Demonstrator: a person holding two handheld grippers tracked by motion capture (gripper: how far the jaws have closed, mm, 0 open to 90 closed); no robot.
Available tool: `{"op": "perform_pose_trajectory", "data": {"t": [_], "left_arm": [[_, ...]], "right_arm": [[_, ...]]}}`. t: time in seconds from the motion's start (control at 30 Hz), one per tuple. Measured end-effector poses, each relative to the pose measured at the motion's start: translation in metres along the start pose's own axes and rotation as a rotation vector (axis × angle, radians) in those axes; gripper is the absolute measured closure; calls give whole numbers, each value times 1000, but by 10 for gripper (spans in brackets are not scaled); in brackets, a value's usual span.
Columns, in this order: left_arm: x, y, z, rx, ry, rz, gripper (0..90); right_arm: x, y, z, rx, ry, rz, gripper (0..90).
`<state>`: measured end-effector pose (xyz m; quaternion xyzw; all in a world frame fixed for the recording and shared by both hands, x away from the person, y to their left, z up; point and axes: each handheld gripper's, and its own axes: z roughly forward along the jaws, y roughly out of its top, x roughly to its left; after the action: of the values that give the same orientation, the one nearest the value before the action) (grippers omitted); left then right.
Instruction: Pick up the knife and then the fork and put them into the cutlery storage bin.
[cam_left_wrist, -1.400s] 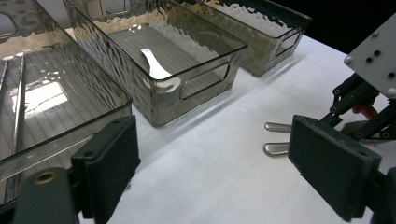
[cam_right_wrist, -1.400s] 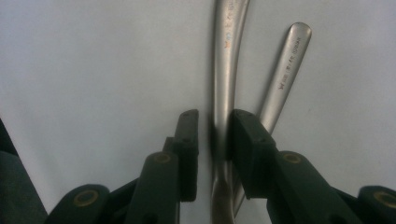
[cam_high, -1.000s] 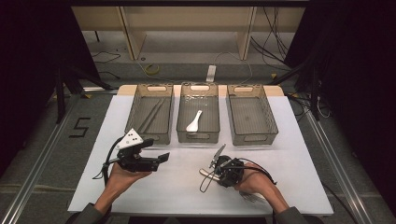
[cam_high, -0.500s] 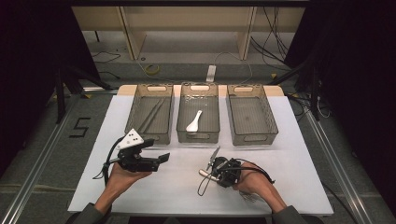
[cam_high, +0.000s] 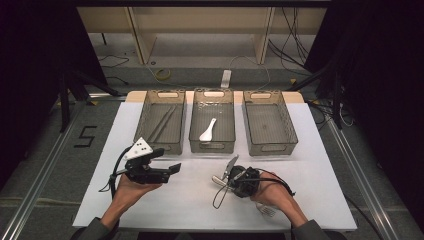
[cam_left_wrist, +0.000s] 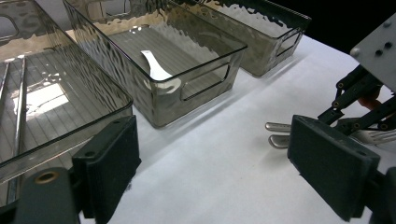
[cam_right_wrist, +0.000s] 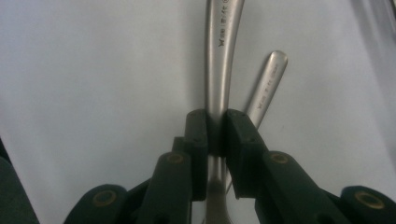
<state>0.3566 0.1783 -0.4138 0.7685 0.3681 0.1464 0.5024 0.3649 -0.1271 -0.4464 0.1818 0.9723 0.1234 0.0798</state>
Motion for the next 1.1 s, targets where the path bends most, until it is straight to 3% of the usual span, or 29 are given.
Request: {"op": "perform_pose_trajectory", "data": {"t": [0.2,0.5,0.87,1.1], "left_arm": [[1,0,0,-4,-1,-7,163],[2,0,-1,-8,-4,-17,163],[3,0,-1,-17,-7,-24,163],[3,0,-1,-19,-10,-26,163]], "right_arm": [[-3,-1,-6,-31,-6,13,802],[-16,-5,-23,-109,3,79,802],[-40,-12,-45,-230,36,177,802],[-60,-14,-66,-331,31,232,802]]}}
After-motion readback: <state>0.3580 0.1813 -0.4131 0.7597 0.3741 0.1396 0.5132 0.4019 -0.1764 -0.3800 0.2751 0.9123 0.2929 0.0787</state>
